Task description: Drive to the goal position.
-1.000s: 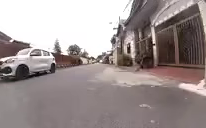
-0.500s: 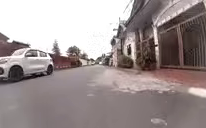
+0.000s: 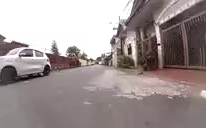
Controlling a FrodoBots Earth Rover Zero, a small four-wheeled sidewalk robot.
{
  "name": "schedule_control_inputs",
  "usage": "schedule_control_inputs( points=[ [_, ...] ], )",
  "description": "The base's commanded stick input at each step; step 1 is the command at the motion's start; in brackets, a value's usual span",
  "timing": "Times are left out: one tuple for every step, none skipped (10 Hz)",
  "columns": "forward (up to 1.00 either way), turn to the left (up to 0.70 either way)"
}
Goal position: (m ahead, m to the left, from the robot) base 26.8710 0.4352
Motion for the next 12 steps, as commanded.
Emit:
schedule_control_inputs(
  points=[
    [0.70, 0.00],
    [0.70, 0.00],
    [0.70, 0.00],
    [0.70, 0.00],
    [0.70, 0.00],
    [0.70, 0.00],
    [0.70, 0.00],
    [0.70, 0.00],
    [0.70, 0.00],
    [0.70, 0.00],
    [0.70, 0.00],
    [0.70, 0.00]
  ],
)
